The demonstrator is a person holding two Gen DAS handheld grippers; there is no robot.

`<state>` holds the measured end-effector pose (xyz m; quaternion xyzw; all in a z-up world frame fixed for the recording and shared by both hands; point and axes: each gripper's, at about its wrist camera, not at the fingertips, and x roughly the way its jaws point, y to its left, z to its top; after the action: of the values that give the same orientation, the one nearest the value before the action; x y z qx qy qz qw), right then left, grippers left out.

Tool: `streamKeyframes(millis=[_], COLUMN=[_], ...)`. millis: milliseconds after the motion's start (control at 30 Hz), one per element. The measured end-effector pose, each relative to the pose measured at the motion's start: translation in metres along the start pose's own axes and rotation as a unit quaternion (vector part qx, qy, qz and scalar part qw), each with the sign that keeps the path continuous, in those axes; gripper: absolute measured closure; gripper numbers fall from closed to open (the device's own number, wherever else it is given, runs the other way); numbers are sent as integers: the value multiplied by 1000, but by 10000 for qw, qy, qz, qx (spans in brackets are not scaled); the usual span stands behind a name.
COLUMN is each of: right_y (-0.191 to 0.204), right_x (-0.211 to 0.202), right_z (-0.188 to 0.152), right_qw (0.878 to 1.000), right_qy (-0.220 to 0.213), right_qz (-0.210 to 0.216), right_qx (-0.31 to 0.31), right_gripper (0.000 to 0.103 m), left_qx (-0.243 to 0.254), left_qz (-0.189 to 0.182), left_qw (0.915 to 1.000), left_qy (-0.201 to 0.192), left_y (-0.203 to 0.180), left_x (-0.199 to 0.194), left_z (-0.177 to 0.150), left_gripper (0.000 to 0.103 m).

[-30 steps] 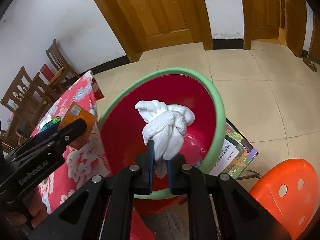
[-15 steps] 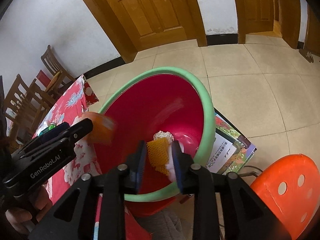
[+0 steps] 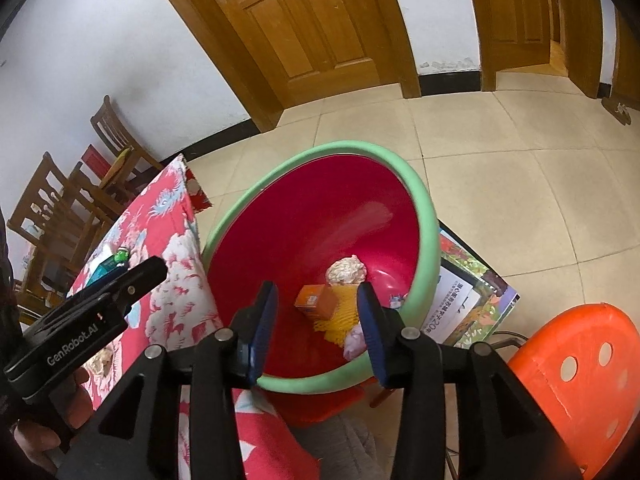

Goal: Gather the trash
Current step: 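Carry the cloth and orange box over the red bucket and open both grippers, then move both grippers back over the table toward the remaining trash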

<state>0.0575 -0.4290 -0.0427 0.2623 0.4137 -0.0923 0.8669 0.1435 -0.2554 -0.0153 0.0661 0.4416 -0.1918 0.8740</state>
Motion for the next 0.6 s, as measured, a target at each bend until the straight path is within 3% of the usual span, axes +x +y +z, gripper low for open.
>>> streamKeyframes(millis=[167, 600], right_y=[11, 44], right_x=[-5, -17], right_z=[-4, -17], right_qw=[9999, 9990], right_qy=[-26, -75], right_qz=[92, 276], right_qx=[-67, -354], right_gripper=[52, 47], left_qx=[-187, -768], left_qz=[121, 688], left_qw=[9997, 9943], left_qy=[-63, -256], left_y=[19, 79], left_x=[-18, -57], left_z=[-6, -35], left_gripper=[38, 38])
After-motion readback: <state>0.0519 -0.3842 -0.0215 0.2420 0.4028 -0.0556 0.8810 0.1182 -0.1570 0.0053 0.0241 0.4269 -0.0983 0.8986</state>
